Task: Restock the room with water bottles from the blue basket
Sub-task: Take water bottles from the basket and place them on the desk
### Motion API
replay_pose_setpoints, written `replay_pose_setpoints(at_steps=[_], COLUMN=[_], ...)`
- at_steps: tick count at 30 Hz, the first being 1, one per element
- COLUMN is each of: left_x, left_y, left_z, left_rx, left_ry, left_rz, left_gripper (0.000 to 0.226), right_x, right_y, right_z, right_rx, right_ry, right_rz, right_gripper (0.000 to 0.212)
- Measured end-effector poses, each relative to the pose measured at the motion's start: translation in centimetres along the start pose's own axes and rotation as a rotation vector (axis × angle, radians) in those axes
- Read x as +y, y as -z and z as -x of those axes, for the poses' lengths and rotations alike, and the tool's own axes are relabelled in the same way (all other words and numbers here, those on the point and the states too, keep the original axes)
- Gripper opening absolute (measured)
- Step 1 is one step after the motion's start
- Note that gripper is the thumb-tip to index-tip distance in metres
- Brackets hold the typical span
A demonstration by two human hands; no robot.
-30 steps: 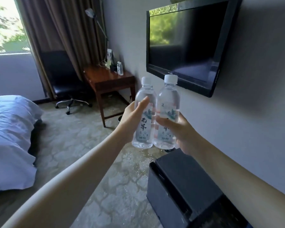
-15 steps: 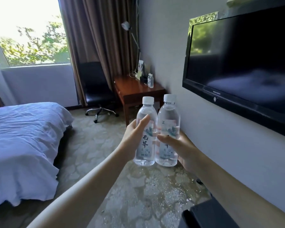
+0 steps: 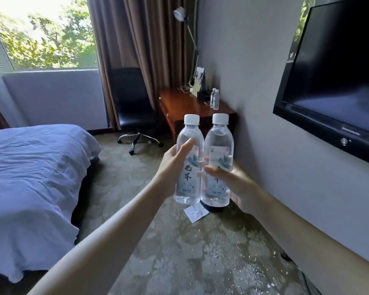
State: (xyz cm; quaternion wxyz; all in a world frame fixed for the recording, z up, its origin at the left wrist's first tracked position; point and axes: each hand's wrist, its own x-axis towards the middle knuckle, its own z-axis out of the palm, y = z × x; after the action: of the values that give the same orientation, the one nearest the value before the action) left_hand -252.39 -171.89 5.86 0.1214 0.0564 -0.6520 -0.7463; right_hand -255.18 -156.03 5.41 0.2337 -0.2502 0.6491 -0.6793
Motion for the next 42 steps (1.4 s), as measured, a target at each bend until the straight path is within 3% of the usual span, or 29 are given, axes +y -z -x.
replay_pose_setpoints(at_steps=[2,6,10,15,26,29,32,35,42], left_x=[0.6,1.4,0.7,-0.8,-1.8,-2.4,-3.4,-4.3,-5.7], left_y=[2.1,5.2,7.7,10.0,13.1,14.4,16.0,17.8,22.3], left_z=[-3.0,-8.9,-13.8,-20.8,-40.2,-44.6,-49.7,-55.5,-70.2], left_rx=[-0.011,-0.008,-0.023,-0.003,0.046,0.053,0.030,0.003,-0.069], left_ry=[-0.003,-0.016,-0.003,0.011,0.028,0.042,0.047,0.040,0.080], left_rz=[-0.004,-0.039,-0.041,-0.035,-0.056,-0.064,-0.047,-0.052,-0.011], left_gripper=[0.039,0.037,0.032,0.029,0.026,0.027,0.029,0.029,0.030], right_x=[-0.1,-0.3,0.6,2.3,3.8,4.6,5.5,6.3,7.6], right_y=[-0.7,-1.7,-1.8,-0.4,5.7,6.8,7.8,8.9,11.1], right_z=[-3.3,-9.5,-15.1,-22.9,-42.9,-47.5,-52.8,-58.4,-72.3], right_rx=[0.003,0.022,0.037,0.016,0.004,-0.010,-0.011,0.000,0.045], right_ry=[-0.016,-0.031,-0.048,-0.094,-0.117,-0.127,-0.152,-0.118,-0.094], right_rz=[0.013,0.028,0.025,0.024,0.021,0.014,-0.010,-0.034,-0.073], right_gripper=[0.034,0.047,0.033,0.044,0.045,0.056,0.060,0.048,0.057])
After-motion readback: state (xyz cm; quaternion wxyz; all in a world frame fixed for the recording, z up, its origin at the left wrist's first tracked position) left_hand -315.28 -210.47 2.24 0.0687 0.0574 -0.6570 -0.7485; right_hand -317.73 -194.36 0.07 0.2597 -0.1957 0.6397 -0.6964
